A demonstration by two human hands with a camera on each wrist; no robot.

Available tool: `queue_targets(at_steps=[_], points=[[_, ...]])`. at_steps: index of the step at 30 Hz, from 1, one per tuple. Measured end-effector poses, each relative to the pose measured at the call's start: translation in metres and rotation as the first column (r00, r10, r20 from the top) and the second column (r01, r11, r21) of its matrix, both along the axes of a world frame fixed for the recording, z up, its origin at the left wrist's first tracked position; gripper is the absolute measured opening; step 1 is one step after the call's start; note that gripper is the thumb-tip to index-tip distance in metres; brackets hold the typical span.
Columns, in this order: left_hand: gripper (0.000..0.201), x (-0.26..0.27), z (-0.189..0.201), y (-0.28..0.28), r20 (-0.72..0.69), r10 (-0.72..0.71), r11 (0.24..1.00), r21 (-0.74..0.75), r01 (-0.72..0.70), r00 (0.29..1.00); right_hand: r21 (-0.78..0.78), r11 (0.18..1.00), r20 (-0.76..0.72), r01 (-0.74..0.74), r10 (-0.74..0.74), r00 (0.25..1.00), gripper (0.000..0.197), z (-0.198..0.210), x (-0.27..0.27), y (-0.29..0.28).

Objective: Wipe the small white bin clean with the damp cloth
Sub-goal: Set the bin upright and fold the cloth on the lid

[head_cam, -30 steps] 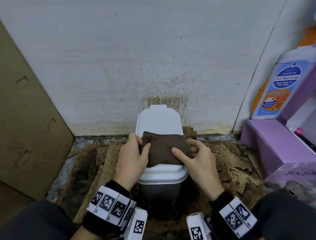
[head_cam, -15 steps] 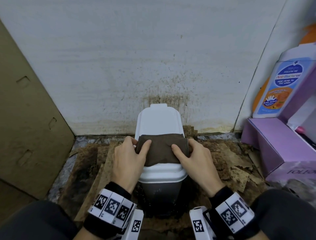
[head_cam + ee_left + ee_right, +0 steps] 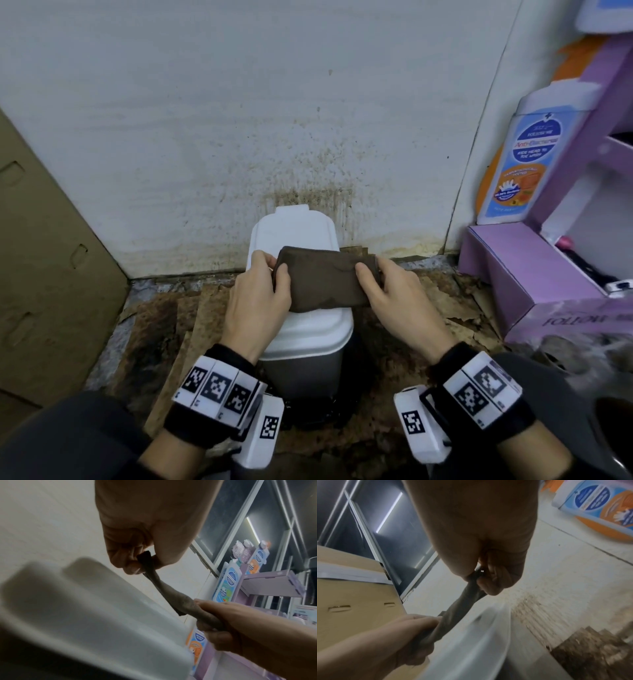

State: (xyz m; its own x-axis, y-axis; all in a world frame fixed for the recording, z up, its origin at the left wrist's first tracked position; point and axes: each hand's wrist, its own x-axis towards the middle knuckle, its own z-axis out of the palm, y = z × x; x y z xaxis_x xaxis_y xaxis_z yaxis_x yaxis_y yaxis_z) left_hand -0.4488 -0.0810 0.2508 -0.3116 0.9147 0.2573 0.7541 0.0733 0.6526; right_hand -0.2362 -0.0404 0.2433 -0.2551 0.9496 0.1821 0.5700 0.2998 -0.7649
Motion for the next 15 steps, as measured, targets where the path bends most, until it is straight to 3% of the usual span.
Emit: queue_targets(at_steps=[8,15], points=[[0.015,0.062,0.034,0.024,0.193,-0.223,0.975,0.047,0.218,0.956,0.086,0.990,0.015,0.114,-0.116,0.993,0.035,0.037,0.086,0.003],[0.016,0.158,0.050,0.062,0.146,-0.513,0.856,0.019,0.516,0.846,0.080,0.950,0.009,0.303,-0.304,0.953,0.035,0.041,0.195,-0.014]])
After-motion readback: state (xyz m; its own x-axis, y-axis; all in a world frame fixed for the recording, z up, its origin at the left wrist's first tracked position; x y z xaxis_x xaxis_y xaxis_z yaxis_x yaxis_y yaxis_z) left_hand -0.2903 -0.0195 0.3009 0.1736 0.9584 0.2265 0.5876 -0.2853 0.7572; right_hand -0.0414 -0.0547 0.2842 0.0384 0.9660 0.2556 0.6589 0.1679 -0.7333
